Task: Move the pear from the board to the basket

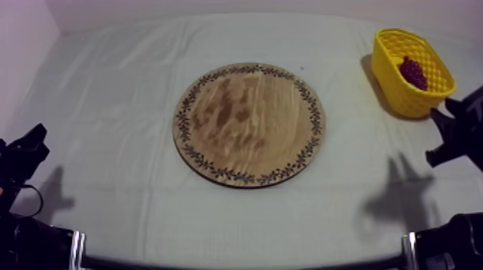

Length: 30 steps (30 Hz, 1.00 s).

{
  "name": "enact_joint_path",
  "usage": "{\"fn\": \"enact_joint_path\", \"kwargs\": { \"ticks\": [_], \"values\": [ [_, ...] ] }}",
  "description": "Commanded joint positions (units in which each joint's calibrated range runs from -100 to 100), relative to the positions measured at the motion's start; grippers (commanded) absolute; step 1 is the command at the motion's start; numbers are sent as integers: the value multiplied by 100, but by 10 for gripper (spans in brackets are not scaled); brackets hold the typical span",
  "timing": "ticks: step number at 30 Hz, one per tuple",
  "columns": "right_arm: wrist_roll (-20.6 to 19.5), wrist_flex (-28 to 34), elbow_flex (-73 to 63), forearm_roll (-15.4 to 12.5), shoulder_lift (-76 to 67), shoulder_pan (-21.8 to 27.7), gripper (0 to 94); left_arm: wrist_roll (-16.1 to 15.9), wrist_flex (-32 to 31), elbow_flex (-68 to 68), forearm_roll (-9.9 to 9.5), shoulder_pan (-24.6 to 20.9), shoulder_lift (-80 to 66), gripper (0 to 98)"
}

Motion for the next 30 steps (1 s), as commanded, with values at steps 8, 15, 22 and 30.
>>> {"fn": "enact_joint_path", "kwargs": {
  "ticks": [8, 15, 22, 30],
  "values": [
    [-1211, 1445, 82, 514, -1786, -85, 12, -1, -1, 0, -2, 1, 0, 1],
    [-1319, 1818, 46, 669, -1991, -116, 35, -1, -1, 0, -2, 1, 0, 1],
    [-1171, 1849, 45, 688, -2008, -119, 8, -1, -1, 0, -2, 1, 0, 1],
    [-1185, 1851, 45, 689, -2010, -119, 5, -1, -1, 0, -2, 1, 0, 1]
  ]
}}
